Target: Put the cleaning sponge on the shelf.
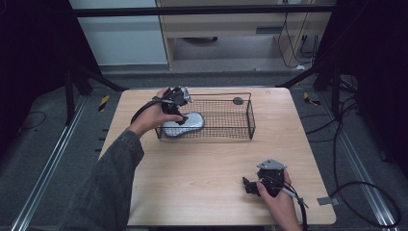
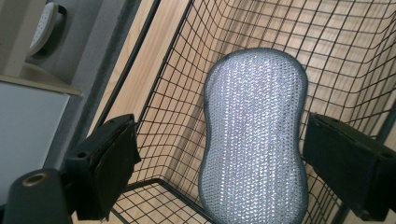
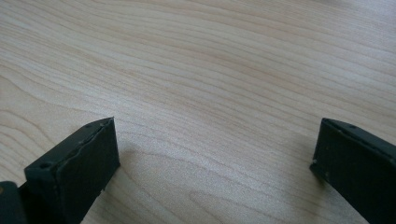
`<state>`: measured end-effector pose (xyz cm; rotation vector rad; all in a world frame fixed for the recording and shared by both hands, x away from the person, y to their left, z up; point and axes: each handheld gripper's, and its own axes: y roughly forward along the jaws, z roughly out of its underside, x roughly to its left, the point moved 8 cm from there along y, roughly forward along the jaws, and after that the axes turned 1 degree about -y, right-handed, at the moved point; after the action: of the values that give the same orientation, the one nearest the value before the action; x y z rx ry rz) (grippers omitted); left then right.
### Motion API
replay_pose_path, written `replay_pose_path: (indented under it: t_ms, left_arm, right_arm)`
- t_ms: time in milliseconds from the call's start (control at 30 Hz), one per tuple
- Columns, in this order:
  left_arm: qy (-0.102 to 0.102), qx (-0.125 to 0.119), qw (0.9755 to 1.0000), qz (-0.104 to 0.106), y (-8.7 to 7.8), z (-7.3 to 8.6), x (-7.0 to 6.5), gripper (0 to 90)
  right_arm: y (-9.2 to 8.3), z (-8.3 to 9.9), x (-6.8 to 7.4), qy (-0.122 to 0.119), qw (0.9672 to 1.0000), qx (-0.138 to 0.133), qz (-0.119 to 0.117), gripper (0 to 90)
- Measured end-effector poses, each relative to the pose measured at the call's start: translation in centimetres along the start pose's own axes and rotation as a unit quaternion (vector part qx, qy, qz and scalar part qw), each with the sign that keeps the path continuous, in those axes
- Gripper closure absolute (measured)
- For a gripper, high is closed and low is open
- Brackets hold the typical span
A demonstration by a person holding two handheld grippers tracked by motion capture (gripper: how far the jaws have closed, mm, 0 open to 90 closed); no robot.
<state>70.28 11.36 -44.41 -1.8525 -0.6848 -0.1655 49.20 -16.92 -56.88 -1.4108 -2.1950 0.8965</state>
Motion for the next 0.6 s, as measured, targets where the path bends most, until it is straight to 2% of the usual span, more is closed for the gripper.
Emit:
replay_pose_path:
  t_ms: [367,600]
  left_arm:
    - [0.0,-0.018,0.9998,0.009,-1.1,-0.3,-0.7,19.5]
    - [-0.014,-0.028,0.9994,0.015,-2.1,-0.2,-1.7,24.3]
  right_arm:
    - [0.0,0.0,0.0,0.0,1.0,0.0,0.0,0.6]
    - [0.0,0.0,0.0,0.001,1.0,0.001,-0.001,0.6]
